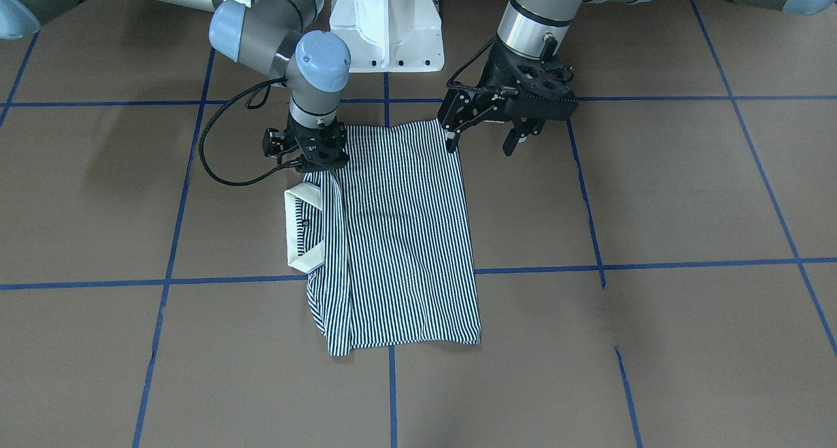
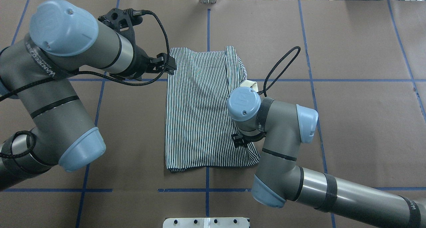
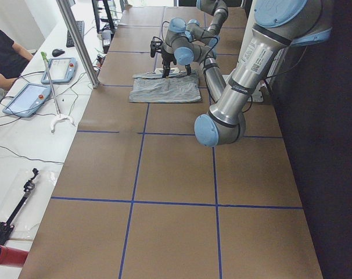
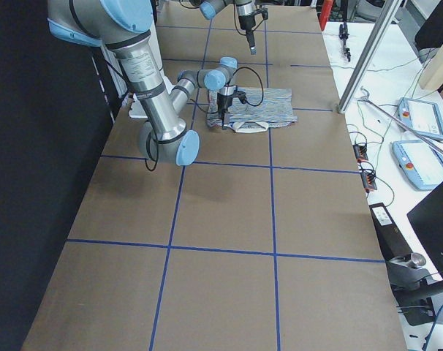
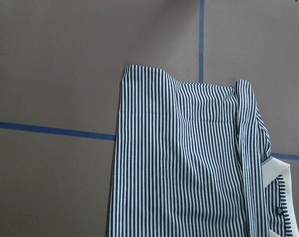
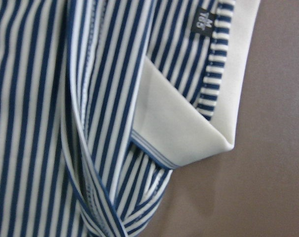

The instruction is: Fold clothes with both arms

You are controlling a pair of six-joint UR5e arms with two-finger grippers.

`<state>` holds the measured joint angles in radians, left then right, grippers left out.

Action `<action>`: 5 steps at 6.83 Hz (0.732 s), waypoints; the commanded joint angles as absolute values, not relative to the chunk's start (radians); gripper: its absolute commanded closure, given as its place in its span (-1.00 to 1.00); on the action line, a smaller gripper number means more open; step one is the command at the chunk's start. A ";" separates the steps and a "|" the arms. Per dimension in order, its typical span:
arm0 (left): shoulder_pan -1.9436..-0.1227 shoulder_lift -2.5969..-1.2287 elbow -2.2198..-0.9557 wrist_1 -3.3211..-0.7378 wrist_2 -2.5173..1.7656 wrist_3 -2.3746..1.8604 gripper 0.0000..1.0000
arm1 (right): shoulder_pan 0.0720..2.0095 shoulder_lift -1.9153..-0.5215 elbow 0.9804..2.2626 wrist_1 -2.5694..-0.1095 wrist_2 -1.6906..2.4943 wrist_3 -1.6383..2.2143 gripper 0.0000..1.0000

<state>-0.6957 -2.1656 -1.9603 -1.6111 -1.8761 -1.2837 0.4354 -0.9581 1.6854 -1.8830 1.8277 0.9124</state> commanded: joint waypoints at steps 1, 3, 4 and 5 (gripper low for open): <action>-0.692 -2.168 -1.959 -1.612 -1.876 -1.284 -1.00 | 0.463 -1.017 1.718 -1.884 1.825 0.908 -1.00; -0.692 -2.168 -1.960 -1.614 -1.876 -1.282 -1.00 | 0.507 -1.069 1.787 -1.885 1.831 0.861 -1.00; -0.692 -2.174 -1.959 -1.612 -1.876 -1.282 -1.00 | 0.518 -1.033 1.778 -1.882 1.825 0.833 -1.00; -0.692 -2.172 -1.959 -1.612 -1.876 -1.281 -1.00 | 0.528 -0.970 1.746 -1.882 1.825 0.819 -1.00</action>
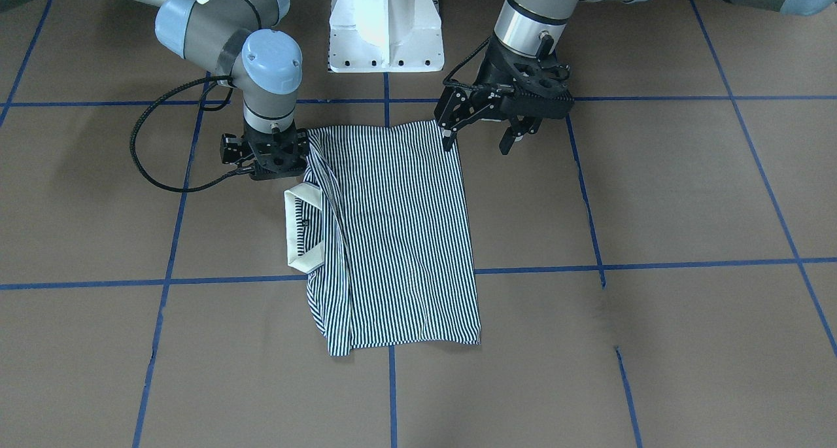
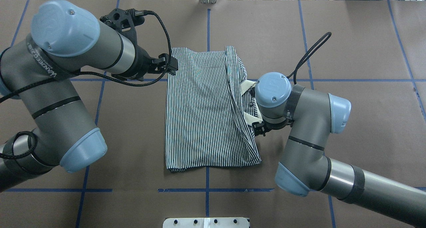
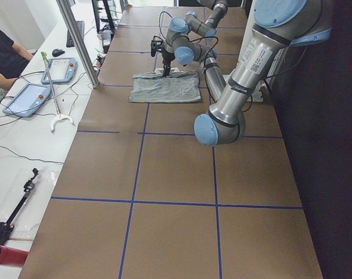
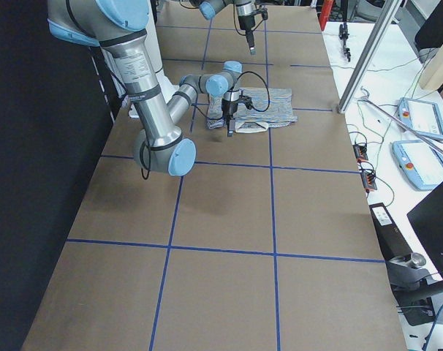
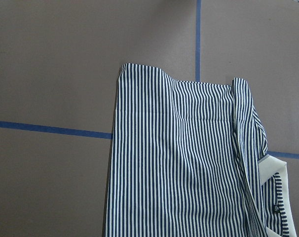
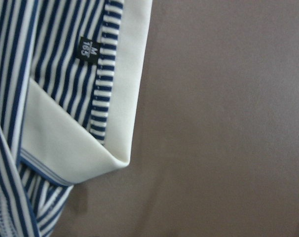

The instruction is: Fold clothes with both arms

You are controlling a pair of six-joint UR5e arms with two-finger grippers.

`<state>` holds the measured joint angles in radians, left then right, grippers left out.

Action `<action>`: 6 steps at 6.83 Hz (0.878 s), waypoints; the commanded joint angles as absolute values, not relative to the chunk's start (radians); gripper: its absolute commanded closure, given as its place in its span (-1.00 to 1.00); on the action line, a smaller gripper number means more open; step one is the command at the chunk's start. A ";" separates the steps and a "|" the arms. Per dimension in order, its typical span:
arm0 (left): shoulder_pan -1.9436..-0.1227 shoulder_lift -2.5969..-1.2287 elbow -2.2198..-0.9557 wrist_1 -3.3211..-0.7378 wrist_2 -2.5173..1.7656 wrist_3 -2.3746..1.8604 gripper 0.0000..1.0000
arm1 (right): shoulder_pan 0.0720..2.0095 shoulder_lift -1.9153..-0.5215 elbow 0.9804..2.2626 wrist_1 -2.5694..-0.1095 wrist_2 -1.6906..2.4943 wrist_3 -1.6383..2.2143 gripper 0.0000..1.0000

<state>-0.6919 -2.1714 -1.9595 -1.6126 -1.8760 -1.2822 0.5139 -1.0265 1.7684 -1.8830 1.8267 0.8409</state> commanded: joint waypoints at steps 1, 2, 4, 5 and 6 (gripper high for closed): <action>-0.692 -2.172 -1.959 -1.612 -1.876 -1.281 -1.00 | 0.526 -0.900 1.688 -1.881 1.827 0.824 -1.00; -0.692 -2.172 -1.959 -1.612 -1.876 -1.281 -1.00 | 0.516 -0.838 1.610 -1.878 1.827 0.830 -1.00; -0.693 -2.171 -1.959 -1.612 -1.876 -1.279 -1.00 | 0.477 -0.838 1.589 -1.878 1.825 0.831 -1.00; -0.693 -2.171 -1.959 -1.612 -1.876 -1.279 -1.00 | 0.473 -0.842 1.583 -1.878 1.825 0.831 -1.00; -0.693 -2.171 -1.960 -1.612 -1.876 -1.279 -1.00 | 0.469 -0.845 1.566 -1.876 1.824 0.831 -1.00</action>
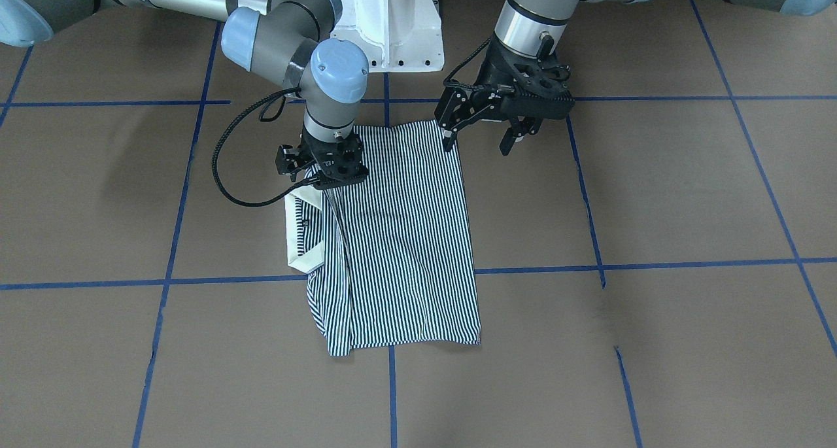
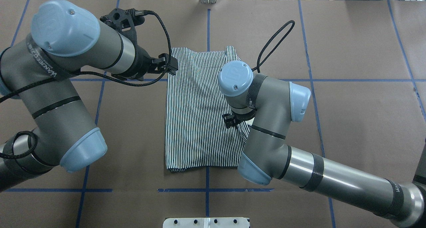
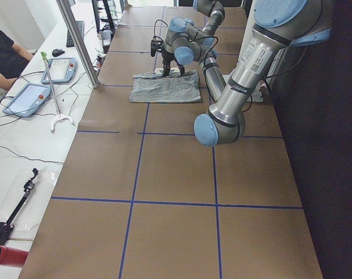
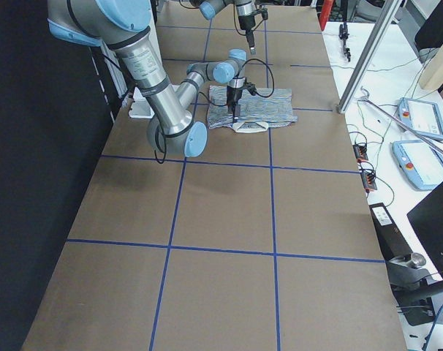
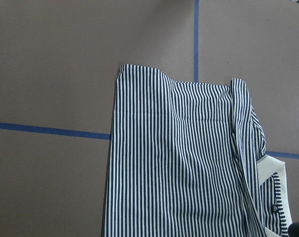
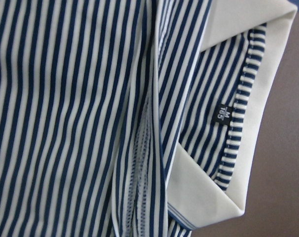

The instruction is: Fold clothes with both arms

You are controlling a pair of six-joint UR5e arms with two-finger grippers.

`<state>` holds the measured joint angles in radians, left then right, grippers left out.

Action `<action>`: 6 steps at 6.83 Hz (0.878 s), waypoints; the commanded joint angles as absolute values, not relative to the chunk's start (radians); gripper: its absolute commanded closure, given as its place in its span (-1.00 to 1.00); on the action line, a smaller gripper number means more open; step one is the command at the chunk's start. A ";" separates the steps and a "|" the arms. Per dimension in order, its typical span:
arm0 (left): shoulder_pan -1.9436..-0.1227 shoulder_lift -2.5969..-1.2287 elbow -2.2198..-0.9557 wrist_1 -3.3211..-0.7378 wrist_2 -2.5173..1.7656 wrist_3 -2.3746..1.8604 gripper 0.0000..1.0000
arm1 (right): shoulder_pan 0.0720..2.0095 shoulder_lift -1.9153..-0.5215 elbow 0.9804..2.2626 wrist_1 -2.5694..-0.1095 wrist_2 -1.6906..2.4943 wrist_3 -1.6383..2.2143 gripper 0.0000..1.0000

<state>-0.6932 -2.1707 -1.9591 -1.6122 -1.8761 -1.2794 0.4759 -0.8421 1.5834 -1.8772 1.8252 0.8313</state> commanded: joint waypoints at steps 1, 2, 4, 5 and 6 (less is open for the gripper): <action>-0.693 -2.171 -1.959 -1.612 -1.876 -1.279 -1.00 | 0.469 -0.847 1.559 -1.878 1.825 0.828 -1.00; -0.693 -2.171 -1.959 -1.612 -1.876 -1.279 -1.00 | 0.471 -0.851 1.559 -1.878 1.824 0.824 -1.00; -0.693 -2.172 -1.959 -1.612 -1.876 -1.281 -1.00 | 0.483 -0.876 1.562 -1.878 1.824 0.818 -1.00; -0.693 -2.174 -1.960 -1.612 -1.876 -1.281 -1.00 | 0.504 -0.902 1.572 -1.878 1.825 0.816 -1.00; -0.692 -2.174 -1.959 -1.614 -1.876 -1.281 -1.00 | 0.537 -0.949 1.603 -1.876 1.827 0.784 -1.00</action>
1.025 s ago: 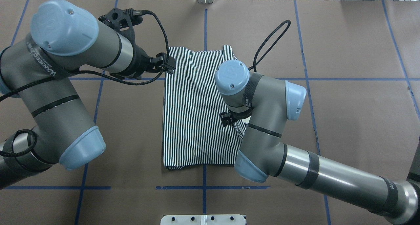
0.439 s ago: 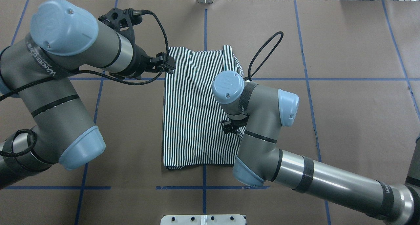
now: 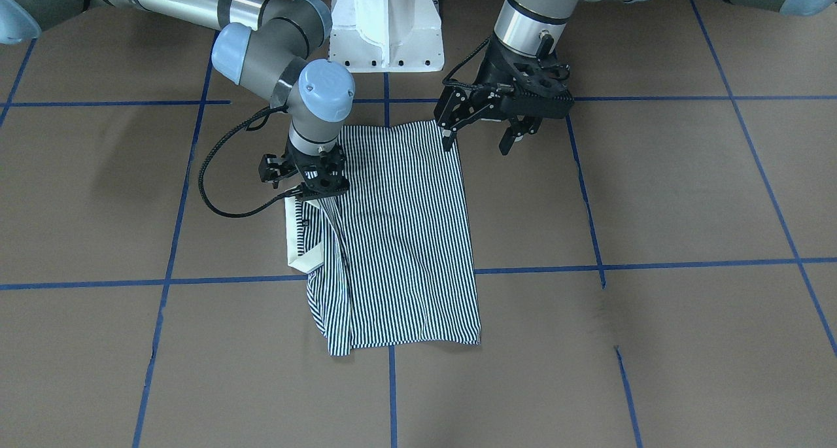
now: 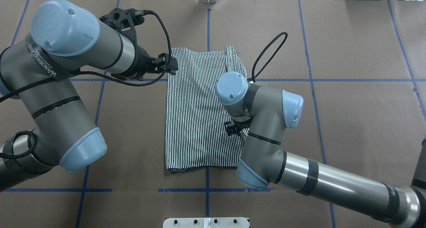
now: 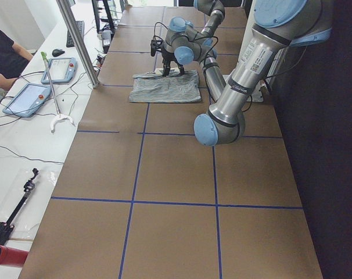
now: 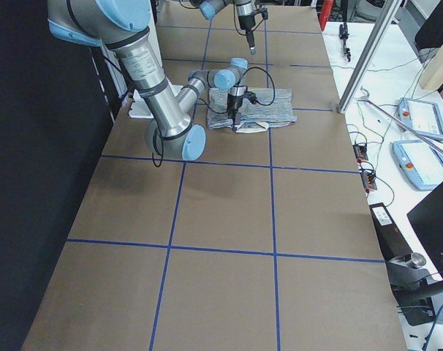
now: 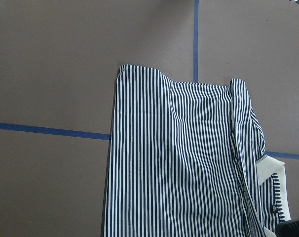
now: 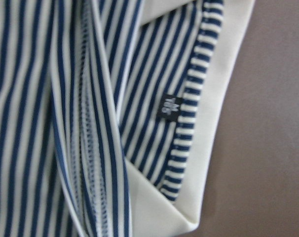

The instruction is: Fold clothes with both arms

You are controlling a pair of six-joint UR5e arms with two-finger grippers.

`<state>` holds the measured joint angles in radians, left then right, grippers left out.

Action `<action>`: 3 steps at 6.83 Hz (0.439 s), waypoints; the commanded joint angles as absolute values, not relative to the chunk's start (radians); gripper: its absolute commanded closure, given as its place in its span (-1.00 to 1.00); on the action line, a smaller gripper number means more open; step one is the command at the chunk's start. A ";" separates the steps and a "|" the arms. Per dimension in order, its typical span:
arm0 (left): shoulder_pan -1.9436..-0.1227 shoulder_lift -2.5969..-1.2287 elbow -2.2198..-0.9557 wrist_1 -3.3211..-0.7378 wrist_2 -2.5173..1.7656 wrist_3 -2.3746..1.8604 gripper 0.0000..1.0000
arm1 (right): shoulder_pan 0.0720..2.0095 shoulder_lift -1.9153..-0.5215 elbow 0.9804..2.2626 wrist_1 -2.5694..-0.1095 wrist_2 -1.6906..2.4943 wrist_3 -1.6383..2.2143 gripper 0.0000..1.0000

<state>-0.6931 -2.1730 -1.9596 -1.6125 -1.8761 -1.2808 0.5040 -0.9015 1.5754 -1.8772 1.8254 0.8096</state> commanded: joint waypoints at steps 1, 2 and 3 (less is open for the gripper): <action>-0.692 -2.174 -1.959 -1.614 -1.876 -1.281 -1.00 | 0.576 -1.024 1.659 -1.875 1.825 0.732 -1.00; -0.692 -2.174 -1.959 -1.614 -1.876 -1.281 -1.00 | 0.621 -1.051 1.711 -1.882 1.836 0.674 -1.00; -0.692 -2.174 -1.959 -1.612 -1.876 -1.281 -1.00 | 0.627 -1.046 1.721 -1.882 1.835 0.672 -1.00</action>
